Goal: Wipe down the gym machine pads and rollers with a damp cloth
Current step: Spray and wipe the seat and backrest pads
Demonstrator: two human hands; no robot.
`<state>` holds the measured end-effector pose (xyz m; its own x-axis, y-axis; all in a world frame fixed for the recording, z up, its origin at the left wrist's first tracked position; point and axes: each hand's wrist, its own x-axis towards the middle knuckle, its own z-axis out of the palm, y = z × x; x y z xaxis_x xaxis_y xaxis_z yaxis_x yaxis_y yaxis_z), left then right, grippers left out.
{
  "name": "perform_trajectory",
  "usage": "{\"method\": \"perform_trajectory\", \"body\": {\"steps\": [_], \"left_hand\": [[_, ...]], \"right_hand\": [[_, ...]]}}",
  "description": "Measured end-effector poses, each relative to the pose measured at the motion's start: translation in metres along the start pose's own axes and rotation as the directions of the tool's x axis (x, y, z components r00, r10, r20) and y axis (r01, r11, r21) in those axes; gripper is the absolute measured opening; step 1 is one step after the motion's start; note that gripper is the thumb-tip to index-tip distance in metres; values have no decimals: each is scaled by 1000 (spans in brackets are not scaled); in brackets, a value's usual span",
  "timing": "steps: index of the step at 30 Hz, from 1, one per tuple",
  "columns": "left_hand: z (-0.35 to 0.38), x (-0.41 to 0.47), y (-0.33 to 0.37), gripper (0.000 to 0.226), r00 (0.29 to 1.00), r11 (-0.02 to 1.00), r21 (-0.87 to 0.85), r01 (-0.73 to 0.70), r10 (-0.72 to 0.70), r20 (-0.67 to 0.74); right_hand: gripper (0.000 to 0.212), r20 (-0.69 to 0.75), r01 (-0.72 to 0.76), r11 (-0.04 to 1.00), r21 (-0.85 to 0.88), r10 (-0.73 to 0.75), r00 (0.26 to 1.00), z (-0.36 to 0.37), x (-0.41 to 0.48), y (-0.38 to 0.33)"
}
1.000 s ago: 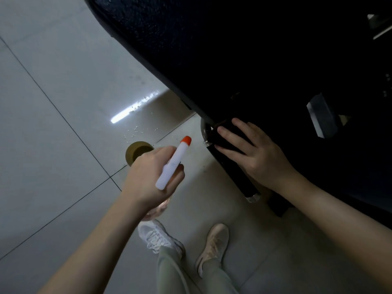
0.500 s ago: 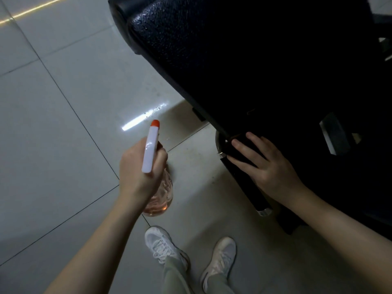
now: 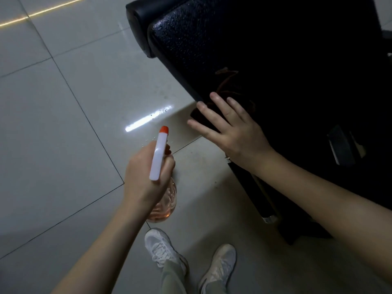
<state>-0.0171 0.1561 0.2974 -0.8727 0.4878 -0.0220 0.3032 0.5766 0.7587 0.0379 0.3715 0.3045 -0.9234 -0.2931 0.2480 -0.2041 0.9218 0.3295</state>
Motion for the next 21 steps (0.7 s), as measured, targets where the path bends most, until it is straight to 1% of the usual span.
{"method": "perform_trajectory", "body": {"steps": [2,4,6,8,11,13,15,17,21], "left_hand": [[0,-2,-2,41,1000,1000,6,13,-13,3],[-2,-3,-3,39,1000,1000,13,9,-9,14],[-5,-3,-4,38,999,1000,14,4,-4,35],[-9,-3,-4,31,999,1000,-10,13,-13,44],[-11,0,-6,31,999,999,-28,20,-19,35],[-13,3,-8,41,999,1000,-19,6,-5,33],[-14,4,-8,49,999,1000,-9,-10,10,34],[-14,5,-7,51,1000,1000,-15,-11,11,28],[-18,9,-4,53,999,1000,-13,-13,13,30]], "right_hand": [[43,29,54,997,-46,-53,998,-5,-13,2],[40,91,101,991,-87,-94,991,-10,-29,3],[38,148,136,986,-99,-121,982,-13,-39,2],[37,162,151,983,-101,-133,978,-12,-35,2],[39,94,145,982,-120,-135,986,-4,-5,6],[35,7,126,982,-144,-126,992,2,18,4],[31,-42,92,983,-158,-100,994,9,29,-2],[31,-39,78,984,-160,-85,996,12,27,-5],[36,27,184,972,-147,-182,983,4,1,5]]}}
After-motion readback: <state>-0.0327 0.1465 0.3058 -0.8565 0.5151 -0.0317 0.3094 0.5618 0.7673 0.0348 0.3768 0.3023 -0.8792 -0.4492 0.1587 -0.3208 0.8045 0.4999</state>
